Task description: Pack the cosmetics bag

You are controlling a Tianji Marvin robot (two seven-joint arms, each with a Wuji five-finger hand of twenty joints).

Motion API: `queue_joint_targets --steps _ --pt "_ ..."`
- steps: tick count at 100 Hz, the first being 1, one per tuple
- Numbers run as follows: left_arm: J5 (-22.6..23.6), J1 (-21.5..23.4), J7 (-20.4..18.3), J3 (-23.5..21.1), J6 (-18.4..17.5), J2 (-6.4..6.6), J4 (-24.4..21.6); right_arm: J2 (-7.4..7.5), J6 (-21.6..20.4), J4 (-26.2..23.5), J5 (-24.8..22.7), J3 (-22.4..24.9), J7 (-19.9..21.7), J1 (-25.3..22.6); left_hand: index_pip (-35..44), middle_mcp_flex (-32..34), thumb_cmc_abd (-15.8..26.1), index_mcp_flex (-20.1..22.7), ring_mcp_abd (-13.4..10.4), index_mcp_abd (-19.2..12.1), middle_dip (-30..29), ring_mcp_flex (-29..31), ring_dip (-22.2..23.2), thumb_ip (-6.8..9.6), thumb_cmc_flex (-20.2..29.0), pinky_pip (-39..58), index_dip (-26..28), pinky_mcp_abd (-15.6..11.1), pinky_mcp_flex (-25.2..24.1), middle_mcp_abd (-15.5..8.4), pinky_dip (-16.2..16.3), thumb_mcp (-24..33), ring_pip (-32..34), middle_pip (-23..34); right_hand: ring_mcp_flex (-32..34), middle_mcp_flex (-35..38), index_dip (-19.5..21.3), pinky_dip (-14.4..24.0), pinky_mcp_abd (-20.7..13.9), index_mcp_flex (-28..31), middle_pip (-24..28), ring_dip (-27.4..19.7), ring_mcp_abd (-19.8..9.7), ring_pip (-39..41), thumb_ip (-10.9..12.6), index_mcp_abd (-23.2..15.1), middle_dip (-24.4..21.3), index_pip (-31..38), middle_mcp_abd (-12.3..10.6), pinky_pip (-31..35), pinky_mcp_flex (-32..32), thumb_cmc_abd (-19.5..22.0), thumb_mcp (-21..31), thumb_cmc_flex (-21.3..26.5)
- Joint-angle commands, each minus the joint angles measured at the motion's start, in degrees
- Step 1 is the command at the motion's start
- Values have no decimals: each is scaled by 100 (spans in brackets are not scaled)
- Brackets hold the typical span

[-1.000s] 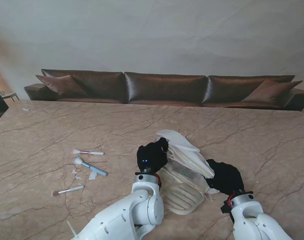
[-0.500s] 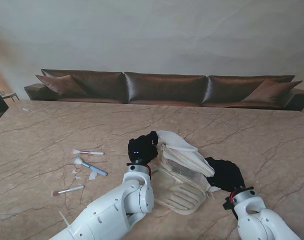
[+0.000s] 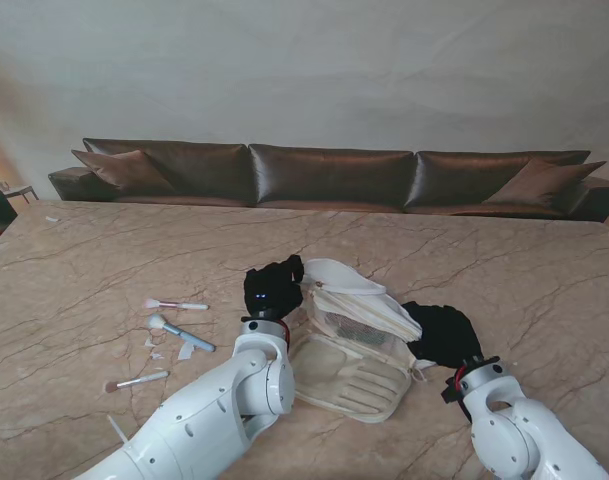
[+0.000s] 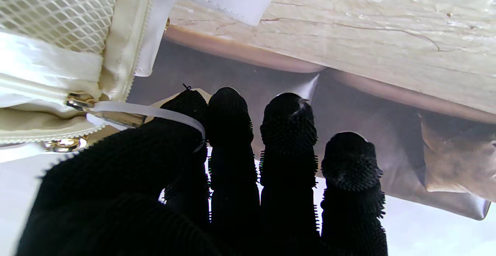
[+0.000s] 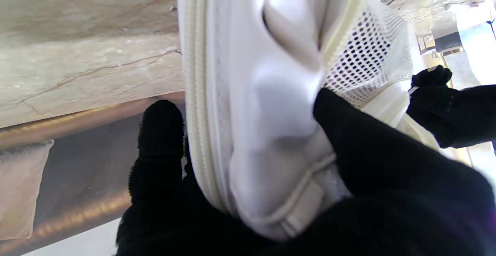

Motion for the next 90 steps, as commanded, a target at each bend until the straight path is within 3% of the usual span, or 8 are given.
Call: queue_joint_targets --steps 1,12,37,55,76,82,85,90 --pt "30 34 26 -106 35 102 -83 23 -46 20 9 15 28 91 1131 136 691 595 -94 -248 92 -27 73 272 434 274 535 -17 -33 -330 108 294 117 365 5 -148 183 -20 -116 39 118 -50 -430 -45 132 -1070 59 555 -303 -54 -112 676 1140 964" --pt "64 104 42 -152 18 135 -154 47 -62 35 46 -10 250 177 1124 130 685 582 -87 -248 93 -41 74 267 437 263 538 -21 -58 -327 110 292 113 362 -92 -227 124 -55 -153 -89 125 -98 -455 -68 195 -997 56 455 -352 -130 -179 491 1413 414" --pt "62 204 69 -121 -130 149 -192 96 291 -183 102 -23 850 141 1118 133 677 578 -89 -252 93 -38 72 249 431 271 541 -37 -48 -333 129 279 112 350 -869 -1113 -167 -259 -154 -923 -48 -135 -266 -368 249 -523 4 -124 -218 -634 -740 -576 1779 -1752" --pt "30 260 101 -107 -143 126 -235 183 733 -568 3 -14 1665 54 1116 147 675 589 -66 -236 89 -30 65 252 440 269 531 -13 -51 -311 135 287 113 344 -2330 -3056 -540 -469 -46 -2397 -276 -339 214 -941 -264 311 -98 -980 159 -1560 -1722 -1267 440 -2554" --pt "30 346 119 -141 -90 127 -350 240 1103 -982 191 -53 2486 137 1117 158 666 597 -59 -225 83 -19 57 258 441 276 515 0 -38 -294 141 293 114 335 -3430 -4226 -551 -672 72 -2841 -373 -659 627 -1282 -634 917 -281 -2107 697 -2436 -2310 -1915 1182 -3493" --pt "28 350 117 -140 -81 125 -361 260 1155 -1102 346 -52 2752 184 1114 163 657 598 -48 -219 79 -17 55 258 440 277 505 3 -36 -300 142 296 114 330 -3601 -4252 -385 -698 115 -2822 -692 -744 724 -1298 -690 1044 -454 -2592 802 -2565 -2372 -2061 1333 -3583" --pt "25 354 119 -140 -79 122 -367 271 1177 -1161 396 -48 2865 206 1118 164 657 605 -45 -217 79 -16 54 259 441 279 503 4 -36 -297 144 299 115 329 -3735 -4282 -4 -700 134 -2688 -869 -820 770 -1311 -699 1091 -485 -3244 856 -2650 -2448 -2037 1336 -3627" --pt "23 358 127 -138 -79 118 -375 280 1230 -1246 427 -52 2976 246 1117 166 657 605 -51 -215 79 -10 53 262 440 282 496 6 -35 -288 146 302 118 327 -3831 -4275 153 -741 194 -2674 -1064 -833 851 -1330 -709 1166 -585 -3454 939 -2733 -2466 -2006 1338 -3705"
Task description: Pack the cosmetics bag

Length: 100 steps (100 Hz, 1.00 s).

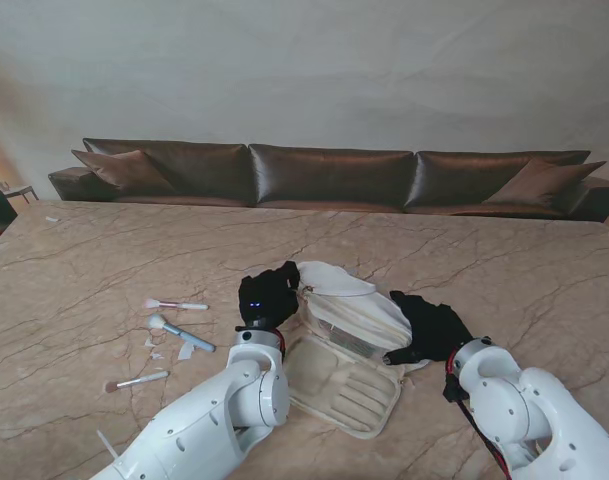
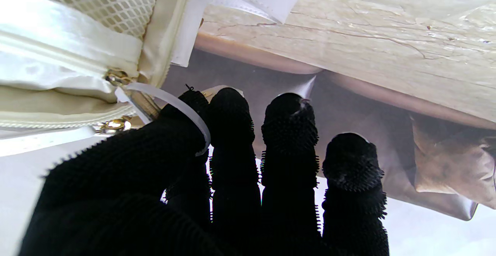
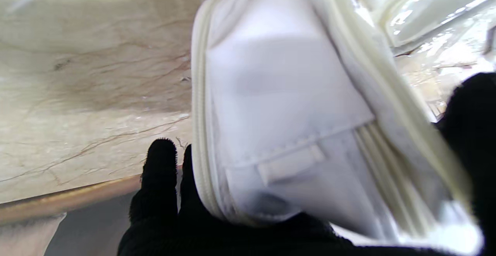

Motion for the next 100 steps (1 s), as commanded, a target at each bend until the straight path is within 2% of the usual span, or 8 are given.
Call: queue_joint_targets --steps 1,6,24,74,86,88,98,100 --pt "-21 33 20 -10 19 -20 -64 5 20 -165 -110 -33 -72 83 1117 166 655 603 -52 -216 76 14 53 258 423 283 492 7 -8 -287 87 299 118 303 -195 -185 280 -72 122 8 -280 -77 216 -86 -95 187 -129 -370 149 -153 -87 -124 181 -352" --pt "-26 33 26 -5 21 -27 -65 8 93 -240 -30 -49 19 139 1120 171 649 607 -52 -218 76 17 51 258 422 285 487 2 -2 -289 88 303 119 302 -285 -206 678 -126 138 123 -416 -135 241 -69 -88 182 -176 -898 148 -195 -130 -122 164 -333" --pt "-53 32 43 14 5 -46 -57 47 302 -397 -81 -210 384 465 1125 182 635 615 -45 -213 74 21 46 261 417 290 467 15 3 -285 90 320 118 293 -484 -208 898 -173 241 115 -606 -169 330 -104 -74 191 -269 -926 207 -268 -192 62 -41 -345" --pt "-42 75 -36 46 -60 -13 -114 148 957 -44 63 -1371 1255 1791 1127 212 539 612 -7 -205 82 23 31 239 378 288 359 24 -7 -260 91 379 109 249 -603 -270 912 -237 688 101 -962 -216 748 -7 -11 282 -421 -1017 413 -120 -49 437 -435 -353" --pt "-17 82 -79 56 -76 9 -138 168 1062 43 146 -1578 1381 1937 1131 213 521 615 8 -207 86 15 27 233 370 288 334 33 -12 -257 94 391 99 241 -653 -239 475 -320 801 158 -1248 -236 800 7 -14 343 -548 -1147 454 -36 4 369 -430 -309" --pt "-15 83 -85 57 -78 12 -142 173 1078 58 147 -1619 1413 1964 1131 214 516 615 10 -205 86 15 26 232 370 288 331 34 -12 -255 94 392 97 238 -651 -226 5 -401 808 190 -1305 -239 803 15 -27 351 -549 -1085 464 22 6 323 -389 -308" --pt "-17 86 -85 59 -88 12 -142 196 1084 163 85 -1815 1531 2097 1127 205 511 604 22 -199 82 7 22 227 370 284 305 38 -22 -240 96 400 87 214 -612 23 -569 -425 822 236 -1930 -213 832 53 -24 380 -856 -1114 505 120 57 168 -322 -143" --pt "-16 87 -85 59 -89 12 -144 197 1090 187 43 -1855 1534 2121 1129 206 510 605 25 -201 82 5 22 225 371 284 301 39 -25 -240 97 400 85 209 -597 119 -1053 -426 808 282 -2110 -202 835 62 -15 371 -1018 -1136 517 147 74 144 -330 -71"
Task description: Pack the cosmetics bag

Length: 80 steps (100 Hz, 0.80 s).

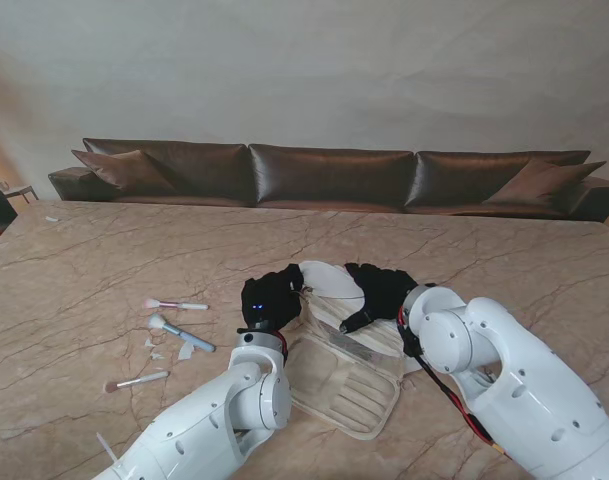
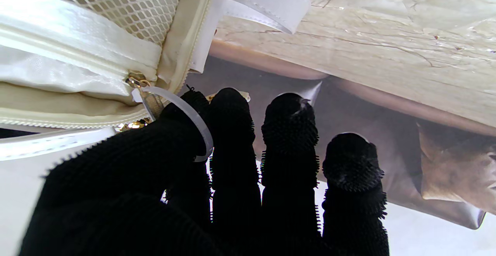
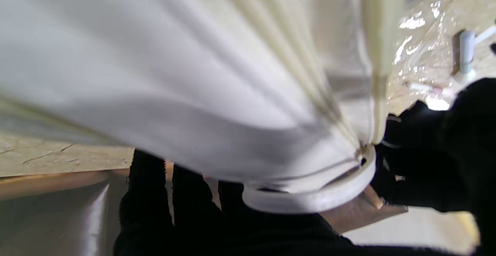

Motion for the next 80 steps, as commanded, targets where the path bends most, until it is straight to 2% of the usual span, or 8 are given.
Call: queue_joint_targets --steps 1,32,38,45,54,66,76,80 --pt "2 47 -10 11 -29 -19 -51 -18 -14 85 -135 -108 33 55 1129 207 510 603 34 -201 76 -4 20 225 370 281 296 40 -34 -246 92 373 80 206 -77 238 -759 -39 107 129 -588 5 259 66 -13 35 -376 -1 145 132 53 -144 14 -43" --pt "79 97 -71 -28 -92 58 -144 -29 -181 384 -769 -445 -153 240 1036 166 300 475 106 -303 162 -169 21 29 296 187 37 -2 -209 -190 139 387 -31 -73 1323 804 -991 406 -78 127 -595 486 -247 564 388 -113 -439 96 -244 1070 1077 -169 -52 1875" --pt "115 110 -112 -57 -150 103 -177 -42 -236 418 -810 -428 -276 219 889 154 9 390 160 -345 223 -290 14 -140 197 109 -204 -12 -315 -99 180 530 -133 -356 1803 1105 402 670 -248 3 -149 865 -619 715 379 -324 -18 197 -602 1433 1459 -254 183 2002" --pt "168 130 -215 -96 -200 172 -244 -60 -332 473 -801 -390 -444 197 641 100 -238 285 221 -234 269 -497 -43 -136 -113 -42 -615 -42 -483 36 228 816 -342 -871 2356 578 1942 870 -462 34 2715 1197 -985 1033 320 -682 1338 839 -1116 1903 1919 -499 575 2060" --pt "199 178 -411 -164 -245 262 -363 -87 -454 560 -803 -341 -690 182 238 -158 -360 78 245 63 217 -858 -155 176 -788 -330 -1054 -75 -799 160 224 1095 -646 -1339 2808 1256 2107 1149 -695 671 3836 1817 -1249 1613 277 -1184 1680 1793 -1521 2605 2540 -609 841 2201" --pt "287 246 -682 -262 -378 414 -510 -118 -567 656 -572 -271 -881 191 -375 -1132 -128 -292 247 430 -726 -1389 -295 971 -2041 -846 -1214 -85 -1228 283 282 784 -1129 -1062 3281 2324 2111 1116 -674 1398 4137 2099 -1373 2040 363 -1867 1862 3103 -1855 2877 2867 -337 1024 2498" --pt "441 293 -969 -365 -498 573 -655 -123 -716 719 -474 -218 -929 218 -1614 -1692 753 -318 245 997 -1357 -1799 -514 1760 -3048 -1348 -1267 -95 -1577 399 199 522 -1630 -1452 3594 2791 2253 1107 -711 1705 4262 2380 -1556 2532 418 -2342 1986 3952 -2022 3094 3120 -252 1159 2667" --pt "486 315 -1116 -422 -542 639 -727 -125 -771 751 -438 -206 -952 232 -2055 -1848 828 -358 255 1125 -1496 -1958 -605 1846 -3161 -1545 -1246 -99 -1733 452 156 379 -1818 -1619 3683 2944 2362 1104 -764 1795 4357 2534 -1636 2802 417 -2549 2080 4304 -2089 3211 3227 -336 1191 2721"
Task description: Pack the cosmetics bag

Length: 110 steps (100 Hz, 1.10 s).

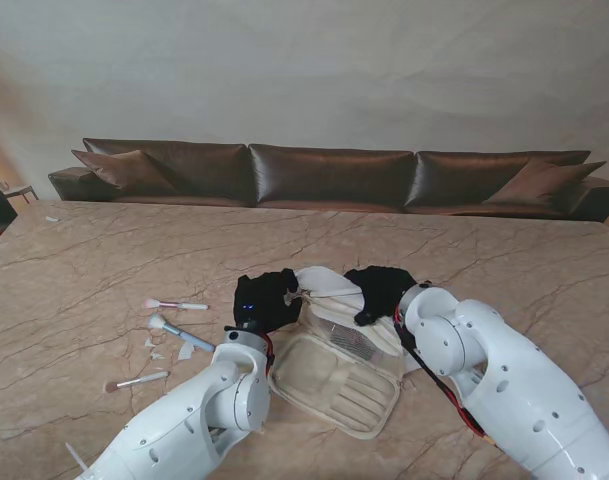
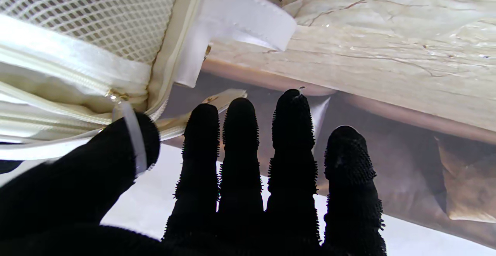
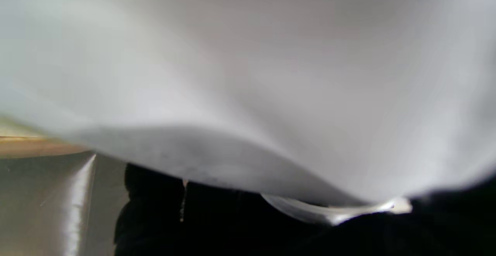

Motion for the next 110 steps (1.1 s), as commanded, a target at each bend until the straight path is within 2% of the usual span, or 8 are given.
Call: queue_joint_targets --steps 1,13,23,55,71,86,104,110 --pt "7 57 -130 -99 -45 143 -125 -17 -105 53 -22 -7 -10 16 -909 -349 319 -233 33 346 -239 -252 -163 219 -409 -266 -49 -89 -248 130 -14 -218 -270 -216 201 319 236 32 -96 511 346 246 -207 396 192 -1194 182 970 -209 318 195 169 557 653" --pt "155 123 -543 -308 -193 330 -306 -44 -247 188 59 6 -215 58 -1973 -615 443 -272 81 665 -645 -516 -466 240 -526 -665 -537 -119 -501 276 -165 -489 -717 -647 628 914 535 31 -178 921 551 567 -339 1123 -544 -1620 378 1671 -302 732 558 -208 594 1006" --pt "346 155 -865 -479 -336 482 -396 -67 -291 286 176 -3 -334 98 -2345 -694 575 -263 71 732 -896 -597 -635 320 -542 -824 -726 -142 -580 324 -232 -474 -906 -835 1018 1515 289 37 -184 1283 588 698 -351 1514 -790 -2087 520 2298 -340 1036 844 -453 551 1292" --pt "681 265 -1641 -937 -797 780 -563 -231 -457 936 607 -187 -1163 367 -3052 -880 708 -245 38 833 -1366 -740 -994 501 -690 -1129 -1092 -221 -687 392 -370 -321 -1360 -1186 1883 2701 -57 156 -36 2528 596 929 -173 2187 -772 -3035 527 3249 -284 1768 1522 -157 825 1478" --pt "426 307 -1901 -1095 -1007 799 -610 -286 -521 1113 772 -222 -1365 460 -3479 -1254 251 -460 -70 797 -1712 -1070 -1494 18 -797 -1548 -1310 -157 -984 305 -445 -1403 -2012 -1486 1971 2904 225 207 9 2812 542 1195 -114 2417 -753 -3105 897 3206 -252 1855 1572 40 799 1579" --pt "189 295 -1972 -1166 -1286 790 -572 -312 -499 1175 833 -235 -1442 505 -3816 -1645 -350 -658 -141 784 -1887 -1471 -1868 -293 -986 -1874 -1489 -51 -1249 214 -329 -1586 -2503 -1662 2052 2959 347 294 49 2856 575 1317 -73 2591 -657 -3020 1012 3142 -190 1983 1671 -1 860 1570" --pt "55 279 -2071 -1157 -1445 792 -569 -333 -383 1196 902 -265 -1460 550 -4197 -2053 -641 -847 -89 905 -2030 -1975 -2186 -468 -1120 -2340 -1700 33 -1582 243 -198 -1295 -2900 -1810 2161 3037 411 357 109 2912 626 1386 -12 2741 -611 -2910 1062 3139 -123 2150 1821 -113 984 1576" --pt "9 297 -2151 -1163 -1442 800 -612 -344 -343 1201 903 -290 -1495 563 -4310 -2185 -289 -896 13 922 -2112 -2184 -2335 -265 -923 -2598 -1769 170 -1776 282 -146 -1534 -3036 -1922 2206 3077 434 380 126 2960 669 1418 -1 2821 -592 -2886 1083 3141 -116 2228 1870 -173 1047 1572"
